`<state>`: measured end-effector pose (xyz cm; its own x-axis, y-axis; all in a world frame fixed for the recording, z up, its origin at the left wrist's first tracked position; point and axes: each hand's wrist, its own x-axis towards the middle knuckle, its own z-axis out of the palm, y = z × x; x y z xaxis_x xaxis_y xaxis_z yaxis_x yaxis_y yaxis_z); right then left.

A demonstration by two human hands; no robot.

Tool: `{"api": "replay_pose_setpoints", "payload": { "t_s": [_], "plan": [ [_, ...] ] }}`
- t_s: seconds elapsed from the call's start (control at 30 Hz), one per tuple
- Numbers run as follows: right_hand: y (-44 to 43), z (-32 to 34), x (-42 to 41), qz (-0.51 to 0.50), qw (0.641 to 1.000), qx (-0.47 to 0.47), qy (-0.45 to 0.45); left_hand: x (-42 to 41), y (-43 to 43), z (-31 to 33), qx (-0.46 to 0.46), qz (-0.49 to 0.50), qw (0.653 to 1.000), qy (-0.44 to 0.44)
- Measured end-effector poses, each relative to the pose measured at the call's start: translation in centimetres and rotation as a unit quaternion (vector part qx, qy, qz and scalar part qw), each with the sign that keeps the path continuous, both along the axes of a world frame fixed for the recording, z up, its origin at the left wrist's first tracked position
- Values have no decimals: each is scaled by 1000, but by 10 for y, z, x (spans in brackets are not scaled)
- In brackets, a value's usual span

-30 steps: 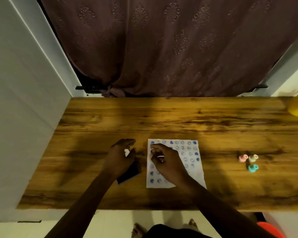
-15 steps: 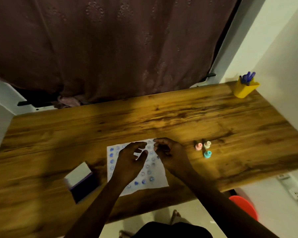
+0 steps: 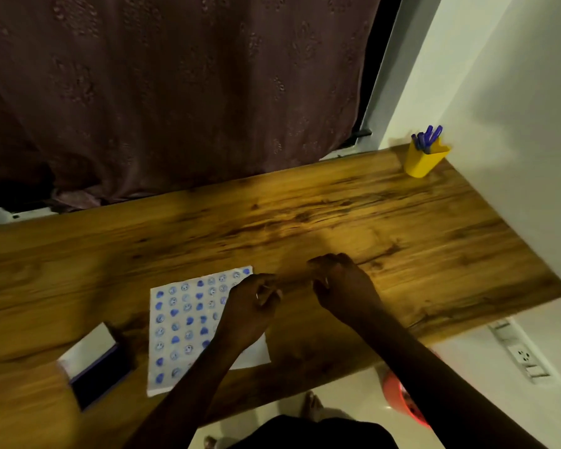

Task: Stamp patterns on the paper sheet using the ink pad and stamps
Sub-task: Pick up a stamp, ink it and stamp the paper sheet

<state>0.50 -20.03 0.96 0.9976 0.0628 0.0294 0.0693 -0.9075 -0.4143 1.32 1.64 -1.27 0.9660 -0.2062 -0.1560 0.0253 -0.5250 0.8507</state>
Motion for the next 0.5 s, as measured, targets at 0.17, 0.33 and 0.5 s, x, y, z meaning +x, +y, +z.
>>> {"api": "replay_pose_setpoints", "payload": {
  "t_s": [0.17, 0.33, 0.5],
  "plan": [
    [-29, -3, 11, 27, 993, -117, 19, -4, -18, -4, 11, 9, 1000, 13],
    [-38, -7, 20, 64, 982, -177, 28, -4, -26, -5, 27, 13, 999, 20],
    [-41, -10, 26, 88, 977, -189, 42, -2, -26, -2, 30, 13, 999, 8]
  ]
}}
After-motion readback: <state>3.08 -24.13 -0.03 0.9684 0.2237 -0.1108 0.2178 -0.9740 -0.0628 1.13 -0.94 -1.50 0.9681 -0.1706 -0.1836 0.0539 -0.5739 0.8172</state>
